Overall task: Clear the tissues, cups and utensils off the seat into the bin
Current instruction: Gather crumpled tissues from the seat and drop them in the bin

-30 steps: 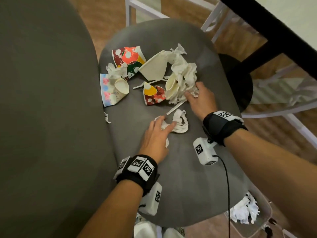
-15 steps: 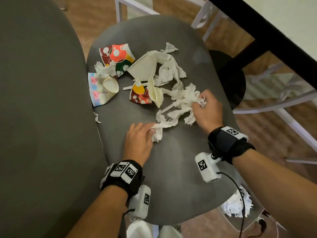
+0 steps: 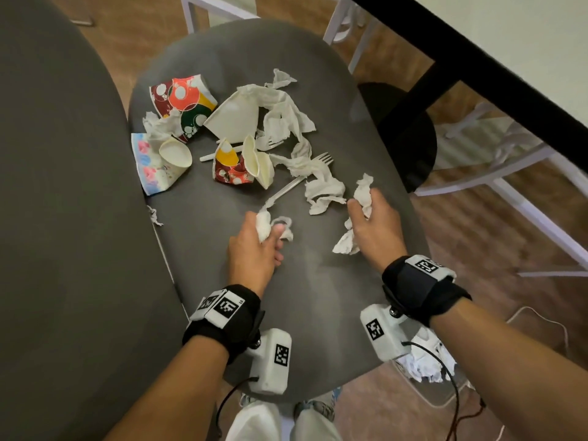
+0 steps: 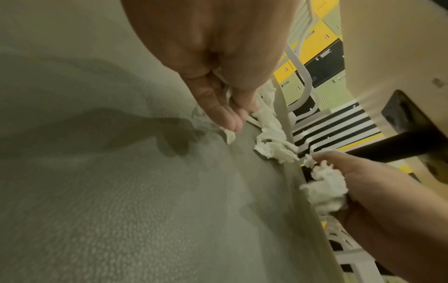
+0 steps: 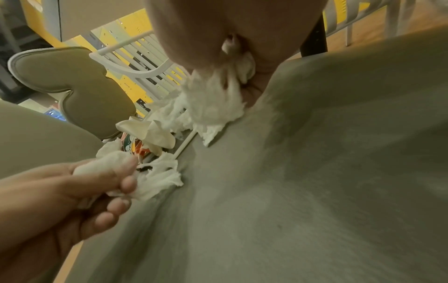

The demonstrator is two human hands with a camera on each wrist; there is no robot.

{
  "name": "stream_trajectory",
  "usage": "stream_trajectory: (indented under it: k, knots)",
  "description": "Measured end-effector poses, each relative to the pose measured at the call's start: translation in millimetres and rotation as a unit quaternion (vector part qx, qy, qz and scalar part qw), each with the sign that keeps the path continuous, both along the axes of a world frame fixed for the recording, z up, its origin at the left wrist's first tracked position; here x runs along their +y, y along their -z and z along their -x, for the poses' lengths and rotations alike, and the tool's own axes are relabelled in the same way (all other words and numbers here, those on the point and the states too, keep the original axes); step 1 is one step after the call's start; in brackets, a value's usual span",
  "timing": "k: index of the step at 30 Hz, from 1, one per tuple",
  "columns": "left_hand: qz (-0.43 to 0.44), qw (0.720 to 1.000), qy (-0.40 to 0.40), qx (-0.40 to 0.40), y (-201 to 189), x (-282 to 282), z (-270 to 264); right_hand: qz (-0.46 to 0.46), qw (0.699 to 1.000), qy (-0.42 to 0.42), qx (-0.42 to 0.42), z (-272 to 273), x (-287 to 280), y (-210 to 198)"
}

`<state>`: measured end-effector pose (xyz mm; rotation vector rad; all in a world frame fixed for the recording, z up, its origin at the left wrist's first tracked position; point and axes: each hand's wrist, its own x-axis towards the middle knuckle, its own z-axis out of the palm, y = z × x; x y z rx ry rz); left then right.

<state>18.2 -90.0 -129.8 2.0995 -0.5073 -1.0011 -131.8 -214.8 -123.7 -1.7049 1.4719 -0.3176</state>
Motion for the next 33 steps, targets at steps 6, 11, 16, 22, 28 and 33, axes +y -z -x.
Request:
stream_trajectory:
  k: [6, 11, 16, 22, 28, 33]
  knots:
    - [-0.076, 0.989, 0.104, -0.072, 5.1, -3.9, -1.6, -0.025, 0.996, -0.086, 0.013, 1.2, -1.3, -1.1]
    - [-0.118, 0.966, 0.139, -0.183, 23.3, -4.7, -3.6, -0.007, 0.974, -0.176, 0.143, -14.4, -15.1, 14.4]
    - [-0.077, 0.966, 0.13, -0.211, 10.0, -5.0, 1.2, -0.002, 0.98, -0.141, 0.143, -9.4, -9.4, 13.0]
    - [0.032, 0.959, 0.174, -0.219, -17.1, -41.8, 5.7, -0.016, 0.996, -0.078, 0.037, 17.2, 2.3, -1.6]
    - [-0.001, 0.91, 0.263, -0.32, -4.4, -96.4, 0.4, -0.021, 0.998, -0.042, 0.044, 39.4, 5.1, -7.9]
    - [-0.117, 0.88, 0.322, -0.328, 9.1, -110.5, -7.9, -0.065, 0.994, -0.033, 0.078, 49.2, 9.2, -6.9]
